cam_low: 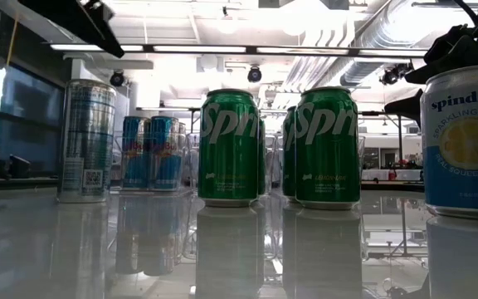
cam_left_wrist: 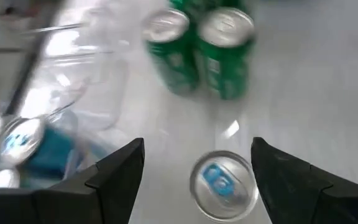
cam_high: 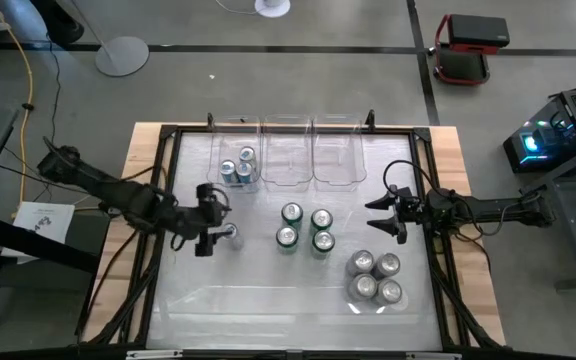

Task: Sort soda cans
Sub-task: Put the blue soda can into the left transparent bin

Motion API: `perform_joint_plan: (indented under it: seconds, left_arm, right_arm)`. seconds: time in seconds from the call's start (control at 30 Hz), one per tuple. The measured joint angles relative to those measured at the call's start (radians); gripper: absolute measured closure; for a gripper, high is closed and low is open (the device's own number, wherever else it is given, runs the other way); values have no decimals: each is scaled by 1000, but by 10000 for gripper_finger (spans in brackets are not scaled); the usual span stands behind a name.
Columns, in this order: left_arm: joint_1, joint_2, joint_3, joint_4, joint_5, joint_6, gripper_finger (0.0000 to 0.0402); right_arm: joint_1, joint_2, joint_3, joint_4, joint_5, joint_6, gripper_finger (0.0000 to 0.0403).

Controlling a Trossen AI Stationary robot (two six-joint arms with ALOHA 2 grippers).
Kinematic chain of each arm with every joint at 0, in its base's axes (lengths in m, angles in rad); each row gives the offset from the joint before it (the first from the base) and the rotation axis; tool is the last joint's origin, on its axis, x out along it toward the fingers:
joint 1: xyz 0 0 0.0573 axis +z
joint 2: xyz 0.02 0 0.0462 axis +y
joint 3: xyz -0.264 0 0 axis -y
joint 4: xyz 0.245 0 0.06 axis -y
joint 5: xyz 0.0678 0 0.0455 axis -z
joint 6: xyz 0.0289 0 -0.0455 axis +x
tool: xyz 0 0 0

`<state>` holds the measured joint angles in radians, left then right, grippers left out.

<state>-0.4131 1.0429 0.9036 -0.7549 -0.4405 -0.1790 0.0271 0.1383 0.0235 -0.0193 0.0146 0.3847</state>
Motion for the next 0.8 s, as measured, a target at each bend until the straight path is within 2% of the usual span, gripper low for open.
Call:
perform_joint_plan:
  seconds: [0.1,0.17,0.27,0.47,0.6,0.8]
  left_arm:
    - [26,62,63,-42,156,133,129]
    - [42,120,115,-117,234,155,128]
    - [74,234,203,-268,304,191,128]
    - [81,437,380,-413,316,411,128]
    - [81,521,479,-480,297,538,128]
    - [103,592,503,-582,301,622,128]
  right_arm:
    - [0,0,0,0,0,0,112]
    - [0,0,0,0,0,0,112]
    - [0,0,0,0,0,0,112]
    - [0,0,0,0,0,0,112]
    - [0,0,0,0,0,0,112]
    - [0,0,0,0,0,0,112]
